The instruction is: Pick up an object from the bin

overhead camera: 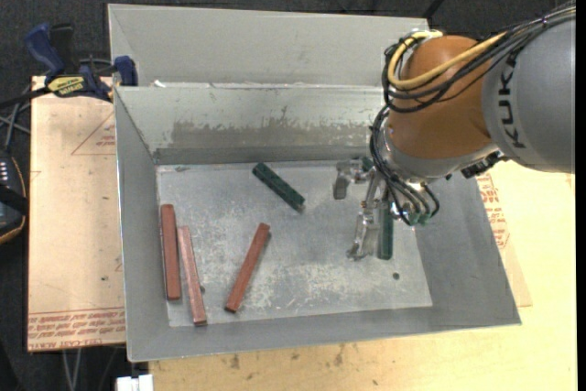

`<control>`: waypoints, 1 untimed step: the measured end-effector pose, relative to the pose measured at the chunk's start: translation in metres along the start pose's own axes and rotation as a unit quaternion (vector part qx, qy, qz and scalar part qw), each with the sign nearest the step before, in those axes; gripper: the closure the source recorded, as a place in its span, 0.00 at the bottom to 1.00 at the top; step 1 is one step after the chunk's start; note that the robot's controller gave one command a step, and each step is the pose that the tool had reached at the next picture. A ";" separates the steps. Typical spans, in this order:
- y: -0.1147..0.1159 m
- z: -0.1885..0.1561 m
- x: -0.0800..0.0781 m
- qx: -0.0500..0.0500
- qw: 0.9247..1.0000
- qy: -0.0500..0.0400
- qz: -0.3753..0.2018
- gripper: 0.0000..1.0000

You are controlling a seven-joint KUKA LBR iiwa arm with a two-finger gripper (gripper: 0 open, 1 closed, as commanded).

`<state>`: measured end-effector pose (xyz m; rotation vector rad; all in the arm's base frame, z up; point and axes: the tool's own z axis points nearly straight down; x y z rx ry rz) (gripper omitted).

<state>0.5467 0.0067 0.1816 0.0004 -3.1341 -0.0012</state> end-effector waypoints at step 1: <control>0.000 -0.005 -0.002 0.000 1.000 -0.004 0.000 0.00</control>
Offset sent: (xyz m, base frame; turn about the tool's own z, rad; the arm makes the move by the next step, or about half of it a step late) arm 0.0281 -0.0757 -0.1116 -0.5838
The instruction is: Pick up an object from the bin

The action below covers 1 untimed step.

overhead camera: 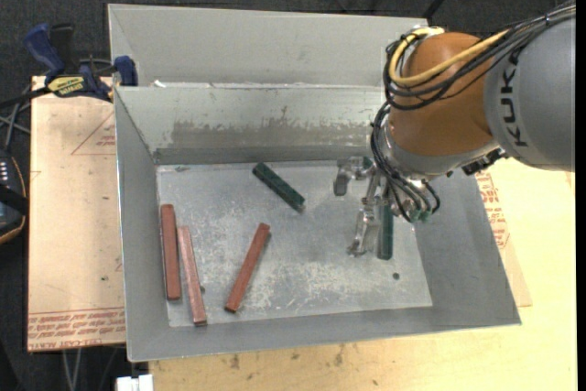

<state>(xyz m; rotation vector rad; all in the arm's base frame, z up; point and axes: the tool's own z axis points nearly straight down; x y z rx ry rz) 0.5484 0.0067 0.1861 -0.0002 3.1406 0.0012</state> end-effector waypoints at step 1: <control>-0.035 0.054 -0.016 0.000 0.989 -0.004 -0.149 0.00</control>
Offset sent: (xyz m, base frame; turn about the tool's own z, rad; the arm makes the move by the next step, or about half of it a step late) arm 0.0289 -0.0802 -0.0512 -0.3390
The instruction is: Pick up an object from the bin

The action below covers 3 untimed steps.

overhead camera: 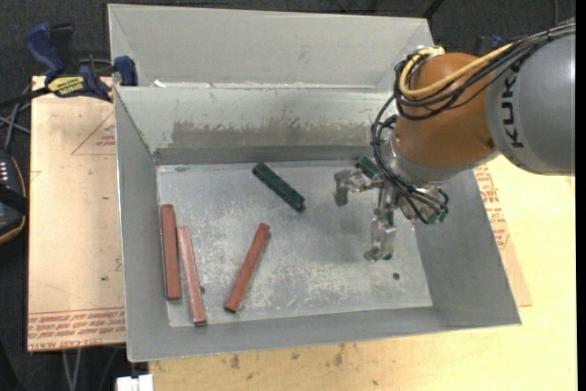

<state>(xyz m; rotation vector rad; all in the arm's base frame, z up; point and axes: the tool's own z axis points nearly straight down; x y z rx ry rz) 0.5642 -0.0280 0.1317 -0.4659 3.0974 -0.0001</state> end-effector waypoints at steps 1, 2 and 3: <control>-0.033 0.011 0.003 -0.002 0.999 0.005 -0.047 0.00; -0.050 0.005 -0.005 -0.001 0.995 0.003 -0.104 0.00; -0.089 0.055 0.002 -0.001 0.964 0.002 -0.267 0.00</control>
Offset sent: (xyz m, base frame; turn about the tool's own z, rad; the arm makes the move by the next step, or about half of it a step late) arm 0.0272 -0.0590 -0.0031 -0.4453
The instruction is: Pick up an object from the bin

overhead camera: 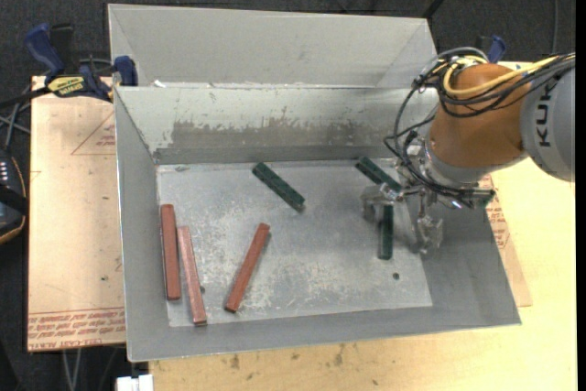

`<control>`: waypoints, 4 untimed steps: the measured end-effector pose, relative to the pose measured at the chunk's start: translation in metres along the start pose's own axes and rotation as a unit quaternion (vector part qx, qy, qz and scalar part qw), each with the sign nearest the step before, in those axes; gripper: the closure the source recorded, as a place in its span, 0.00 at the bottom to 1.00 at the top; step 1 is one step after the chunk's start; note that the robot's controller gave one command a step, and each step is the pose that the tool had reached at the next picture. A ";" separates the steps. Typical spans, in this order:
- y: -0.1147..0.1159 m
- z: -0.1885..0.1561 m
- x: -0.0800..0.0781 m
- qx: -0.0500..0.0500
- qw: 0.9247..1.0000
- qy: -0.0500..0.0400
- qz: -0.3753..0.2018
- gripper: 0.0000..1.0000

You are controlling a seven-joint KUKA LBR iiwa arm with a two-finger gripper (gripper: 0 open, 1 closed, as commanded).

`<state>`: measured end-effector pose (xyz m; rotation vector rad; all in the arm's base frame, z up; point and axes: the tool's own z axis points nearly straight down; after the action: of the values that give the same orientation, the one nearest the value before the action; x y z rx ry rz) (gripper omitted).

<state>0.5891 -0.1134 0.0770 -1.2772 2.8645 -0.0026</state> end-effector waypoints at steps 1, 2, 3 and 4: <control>0.002 0.006 -0.019 -0.001 0.994 0.000 -0.105 1.00; 0.002 0.007 -0.019 -0.002 0.994 0.000 -0.105 1.00; 0.002 0.006 -0.019 -0.002 0.995 0.000 -0.105 1.00; 0.002 0.004 -0.019 -0.002 0.995 0.000 -0.104 1.00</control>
Offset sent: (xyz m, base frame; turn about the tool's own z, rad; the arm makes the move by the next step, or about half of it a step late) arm 0.0000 0.0000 0.0000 0.0000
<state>0.5999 -0.0980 0.0731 -1.5697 2.7179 0.0031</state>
